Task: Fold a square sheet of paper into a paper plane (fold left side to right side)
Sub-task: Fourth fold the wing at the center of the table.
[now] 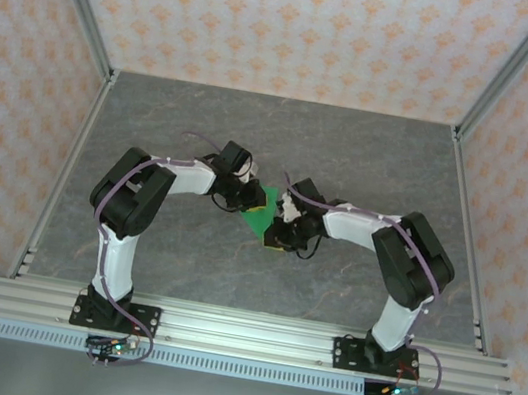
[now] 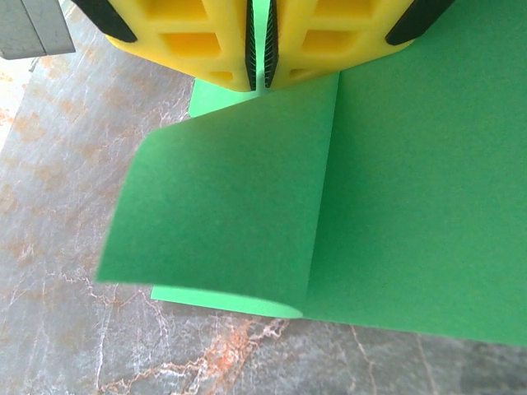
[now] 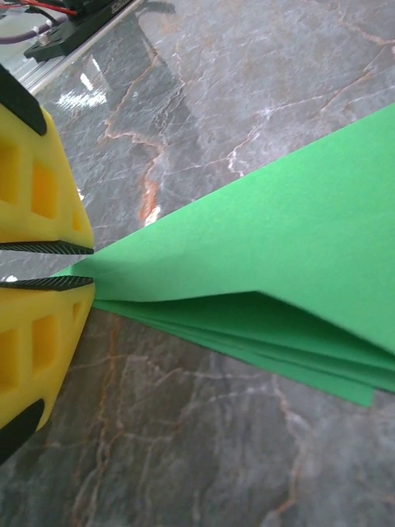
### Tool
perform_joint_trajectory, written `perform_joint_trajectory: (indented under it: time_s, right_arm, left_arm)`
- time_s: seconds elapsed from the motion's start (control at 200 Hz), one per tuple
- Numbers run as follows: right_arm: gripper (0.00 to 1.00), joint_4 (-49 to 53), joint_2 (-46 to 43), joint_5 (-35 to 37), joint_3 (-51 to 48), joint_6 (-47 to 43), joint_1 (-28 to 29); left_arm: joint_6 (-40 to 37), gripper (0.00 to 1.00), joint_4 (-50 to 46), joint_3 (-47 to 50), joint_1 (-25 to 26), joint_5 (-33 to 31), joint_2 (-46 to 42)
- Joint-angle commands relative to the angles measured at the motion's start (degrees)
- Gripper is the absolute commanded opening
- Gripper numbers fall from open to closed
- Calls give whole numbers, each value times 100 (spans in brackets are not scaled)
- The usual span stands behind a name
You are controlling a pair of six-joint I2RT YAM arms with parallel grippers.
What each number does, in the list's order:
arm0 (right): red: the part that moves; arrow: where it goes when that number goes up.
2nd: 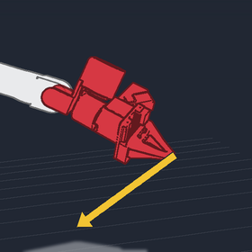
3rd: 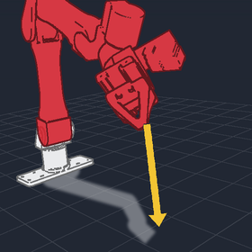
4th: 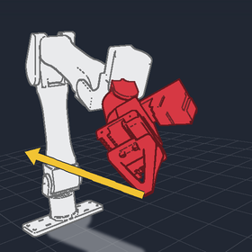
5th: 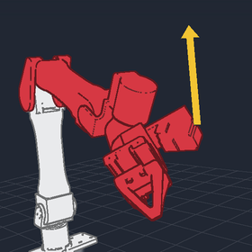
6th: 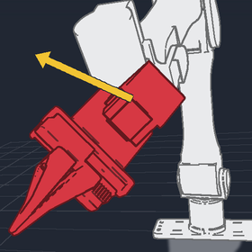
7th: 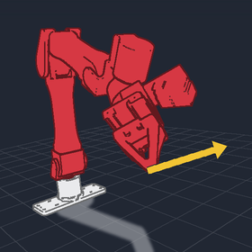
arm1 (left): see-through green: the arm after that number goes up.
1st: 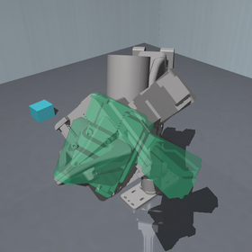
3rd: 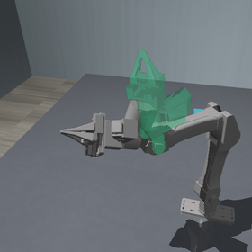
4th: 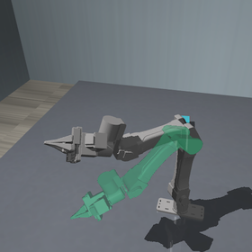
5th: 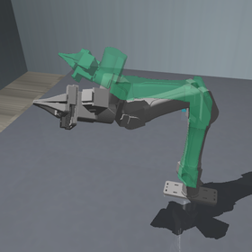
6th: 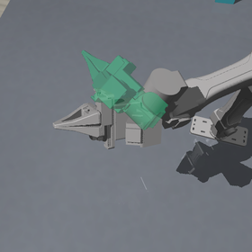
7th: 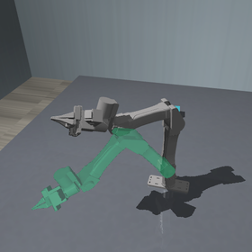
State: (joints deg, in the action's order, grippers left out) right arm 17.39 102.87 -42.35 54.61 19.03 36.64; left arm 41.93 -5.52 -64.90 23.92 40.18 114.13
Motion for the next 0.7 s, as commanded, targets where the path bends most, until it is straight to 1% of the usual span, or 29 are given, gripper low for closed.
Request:
perform_joint_trajectory:
  time_s: [0.0,0.185,0.44,0.575,0.696]
  right_arm:
    - [19,1027,-81,113,-240,-176,97]
    - [19,1106,-230,70,-240,-243,98]
    - [19,893,-1090,219,-149,-73,81]
    - [18,182,-1094,91,-117,335,80]
    - [11,-632,-719,3,-100,902,80]
  left_arm:
    - [-133,16,-701,81,3,-547,277]
    - [-133,16,-707,92,3,-538,255]
    - [-123,16,-709,107,-2,-538,181]
    - [-113,16,-684,122,3,-529,149]
    - [-100,16,-670,138,-1,-529,119]
